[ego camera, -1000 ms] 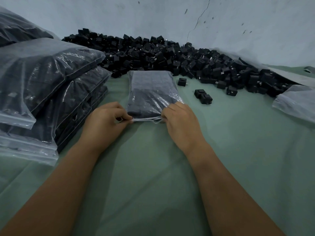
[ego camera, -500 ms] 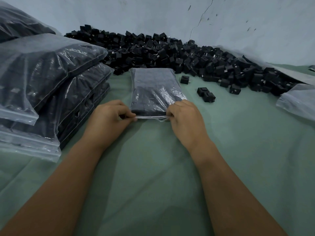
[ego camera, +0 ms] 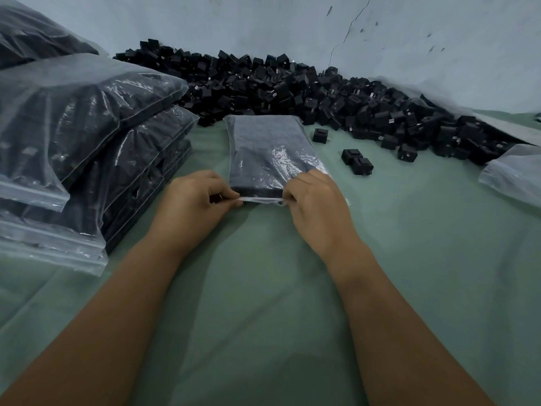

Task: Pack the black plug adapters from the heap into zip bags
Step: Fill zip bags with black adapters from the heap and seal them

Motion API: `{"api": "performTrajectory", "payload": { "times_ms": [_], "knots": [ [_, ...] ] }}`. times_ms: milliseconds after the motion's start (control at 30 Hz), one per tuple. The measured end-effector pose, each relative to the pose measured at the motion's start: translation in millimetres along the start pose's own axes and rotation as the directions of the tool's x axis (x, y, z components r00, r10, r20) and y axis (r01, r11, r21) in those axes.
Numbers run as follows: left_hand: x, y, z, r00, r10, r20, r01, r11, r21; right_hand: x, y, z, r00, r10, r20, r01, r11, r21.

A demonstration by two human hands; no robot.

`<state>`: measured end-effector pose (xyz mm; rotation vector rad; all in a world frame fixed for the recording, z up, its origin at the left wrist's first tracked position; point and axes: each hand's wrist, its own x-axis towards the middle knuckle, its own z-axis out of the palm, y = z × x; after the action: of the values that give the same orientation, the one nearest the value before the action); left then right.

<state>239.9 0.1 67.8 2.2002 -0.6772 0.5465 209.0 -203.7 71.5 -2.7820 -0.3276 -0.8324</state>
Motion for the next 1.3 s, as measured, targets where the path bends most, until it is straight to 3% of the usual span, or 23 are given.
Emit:
{"api": "performTrajectory", "payload": {
  "times_ms": [167, 400, 600, 800, 1033, 1300],
  "knots": [
    [0, 5, 0, 0.999, 0.037, 0.01, -0.037, 0.999, -0.026, 2, -3, 3, 0.999, -0.04, -0.007, 0.04, 0.999, -0.018],
    [0, 5, -3, 1.0, 0.012, 0.015, -0.012, 1.0, -0.006, 0, 4, 0, 0.999, 0.032, -0.018, -0.031, 0.999, 0.037],
    [0, 7, -2, 0.996, 0.076, 0.052, -0.075, 0.997, -0.015, -1, -5, 2, 0.999, -0.045, 0.014, 0.044, 0.998, 0.036],
    [-1, 7, -1, 0.993, 0.084, 0.088, -0.083, 0.996, -0.014, 0, -4, 3, 1.0, 0.011, -0.012, -0.01, 0.996, 0.084],
    [0, 6, 3, 0.989, 0.116, 0.09, -0.115, 0.993, -0.009, 2, -13, 3, 0.997, -0.078, 0.002, 0.077, 0.995, 0.068],
    [1, 7, 3, 0.987, 0.135, 0.088, -0.136, 0.991, 0.002, 1, -12, 0, 0.999, -0.034, -0.028, 0.037, 0.993, 0.11]
  ]
}}
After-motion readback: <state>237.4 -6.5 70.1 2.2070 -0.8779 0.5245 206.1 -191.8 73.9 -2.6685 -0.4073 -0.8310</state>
